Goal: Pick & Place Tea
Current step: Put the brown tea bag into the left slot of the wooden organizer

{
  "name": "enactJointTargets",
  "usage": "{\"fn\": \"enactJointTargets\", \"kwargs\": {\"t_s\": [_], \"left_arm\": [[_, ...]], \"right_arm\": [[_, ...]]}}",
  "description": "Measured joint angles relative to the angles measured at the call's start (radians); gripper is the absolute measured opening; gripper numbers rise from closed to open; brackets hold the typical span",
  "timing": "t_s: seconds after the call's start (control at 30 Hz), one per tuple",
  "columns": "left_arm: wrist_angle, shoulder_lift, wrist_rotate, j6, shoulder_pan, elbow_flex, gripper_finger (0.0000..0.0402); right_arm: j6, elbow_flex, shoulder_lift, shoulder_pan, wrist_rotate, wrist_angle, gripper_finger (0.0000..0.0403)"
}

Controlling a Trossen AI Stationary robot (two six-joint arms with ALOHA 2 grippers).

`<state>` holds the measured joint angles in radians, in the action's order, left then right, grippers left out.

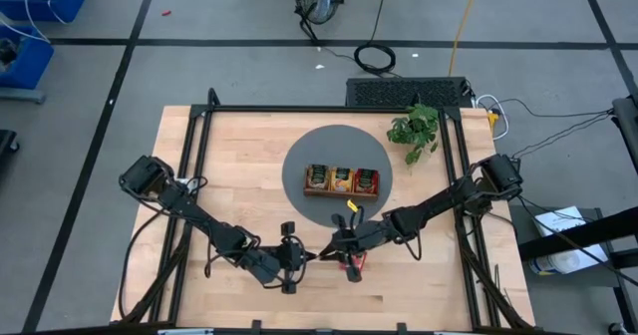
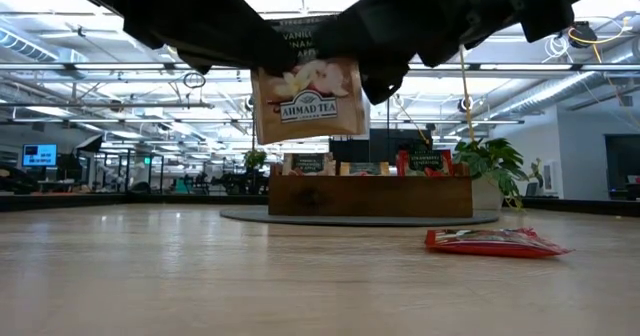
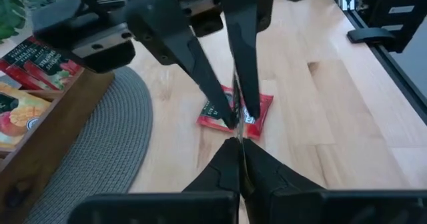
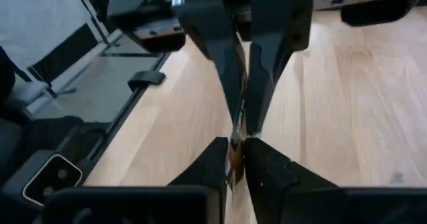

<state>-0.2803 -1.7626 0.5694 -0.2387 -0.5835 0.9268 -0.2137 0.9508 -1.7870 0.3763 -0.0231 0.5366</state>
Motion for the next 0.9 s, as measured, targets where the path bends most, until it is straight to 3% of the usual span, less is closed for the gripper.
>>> {"fn": "enactJointTargets", "kwargs": {"t_s": [0.17,0.33,0.47,0.67,0.9], "left_arm": [[-0.008,0.0,-0.001,-0.006,0.0,0.0,0.001],[-0.009,0.0,-0.003,-0.01,0.0,0.0,0.0022],[-0.009,0.001,-0.08,0.02,-0.004,0.0,0.0033],[0.039,0.05,-0.096,0.031,-0.039,0.0,0.0068],[0.091,0.047,-0.096,-0.069,-0.081,-0.004,0.0087]], "right_arm": [[0.039,0.0,0.0,0.003,0.002,-0.003,0.0004],[0.049,0.0,0.0,0.004,-0.003,-0.006,0.0001],[0.05,0.0,0.0,0.01,-0.002,-0.016,0.0001],[0.09,-0.001,0.0,0.041,-0.035,-0.046,0.0],[0.096,-0.057,0.0,0.089,-0.085,-0.025,0.0]]}}
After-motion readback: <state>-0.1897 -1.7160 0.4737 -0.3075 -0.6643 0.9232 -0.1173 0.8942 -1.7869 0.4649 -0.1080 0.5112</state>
